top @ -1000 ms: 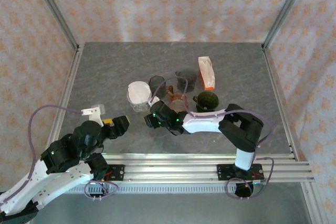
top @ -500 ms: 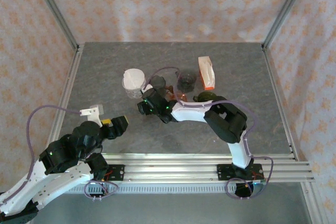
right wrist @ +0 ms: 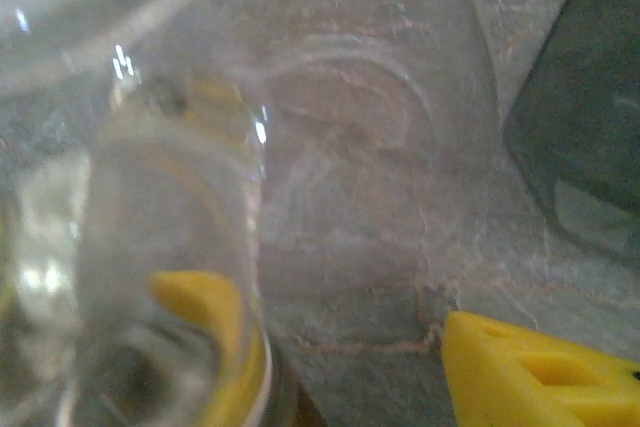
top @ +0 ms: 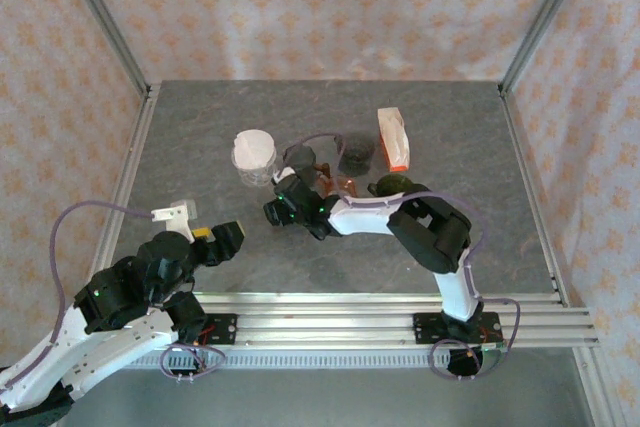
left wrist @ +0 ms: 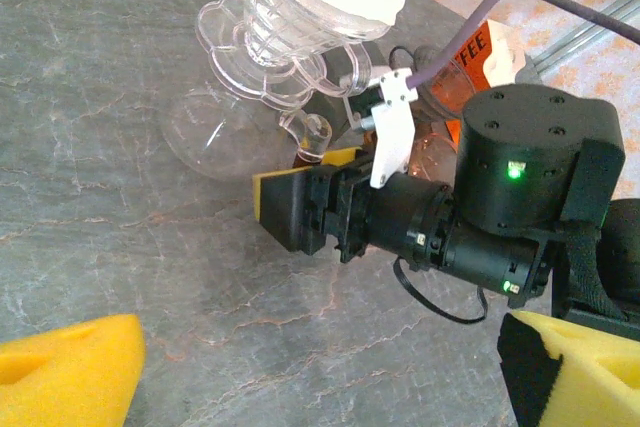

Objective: Place the coffee filter in the dripper

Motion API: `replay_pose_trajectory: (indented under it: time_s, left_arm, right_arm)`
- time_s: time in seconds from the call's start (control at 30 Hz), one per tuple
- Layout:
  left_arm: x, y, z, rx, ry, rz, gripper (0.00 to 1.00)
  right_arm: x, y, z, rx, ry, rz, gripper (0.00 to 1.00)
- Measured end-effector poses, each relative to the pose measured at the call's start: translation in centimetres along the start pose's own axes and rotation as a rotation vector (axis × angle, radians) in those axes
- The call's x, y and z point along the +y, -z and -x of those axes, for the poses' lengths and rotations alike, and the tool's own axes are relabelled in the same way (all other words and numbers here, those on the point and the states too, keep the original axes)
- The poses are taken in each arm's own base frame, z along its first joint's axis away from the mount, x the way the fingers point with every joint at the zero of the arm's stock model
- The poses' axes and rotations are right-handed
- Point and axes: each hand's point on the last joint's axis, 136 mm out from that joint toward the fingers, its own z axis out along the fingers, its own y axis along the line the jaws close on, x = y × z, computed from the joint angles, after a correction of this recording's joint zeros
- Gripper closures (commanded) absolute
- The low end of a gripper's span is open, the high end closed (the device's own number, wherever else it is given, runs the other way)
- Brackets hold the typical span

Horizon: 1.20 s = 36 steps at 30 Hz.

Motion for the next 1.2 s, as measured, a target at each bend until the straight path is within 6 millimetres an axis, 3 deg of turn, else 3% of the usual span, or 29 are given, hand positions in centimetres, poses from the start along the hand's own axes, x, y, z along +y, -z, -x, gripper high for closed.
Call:
replay_pose_trajectory:
  time_s: [0.2, 0.43, 0.6, 0.73, 0.9, 1.2]
  left_arm:
    - [0.0, 0.0, 0.0, 0.0, 0.001, 0.0, 0.0]
    - [-0.1, -0.5, -0.2, 0.009, -0.005, 0.01, 0.0]
    - [0.1, -1.7, -1.2, 0.019, -0.006, 0.009, 0.0]
    - [0.1, -2.7, -2.4, 0.045, -0.006, -0.003, 0.0]
    - [-0.7, -3.9, -3.3, 0.077, 0.003, -0.029, 0.01]
    - [-1.5, -4.9, -4.4, 0.13, 0.009, -0.051, 0.03]
  right_arm:
    - [0.4, 2.8, -0.3, -0.034, -0.009, 0.016, 0.36]
    - [1.5, 9.6, 0.3, -0.117, -0.09, 0.083, 0.36]
    - [-1.4, 15.2, 2.2, -0.179, -0.232, 0.028, 0.4]
    - [-6.1, 17.9, 3.1, -0.194, -0.347, -0.076, 0.42]
    - [-12.0, 18.0, 2.4, -0.104, -0.43, -0.24, 0.42]
    - [-14.7, 14.2, 3.0, 0.09, -0.377, -0.306, 0.5]
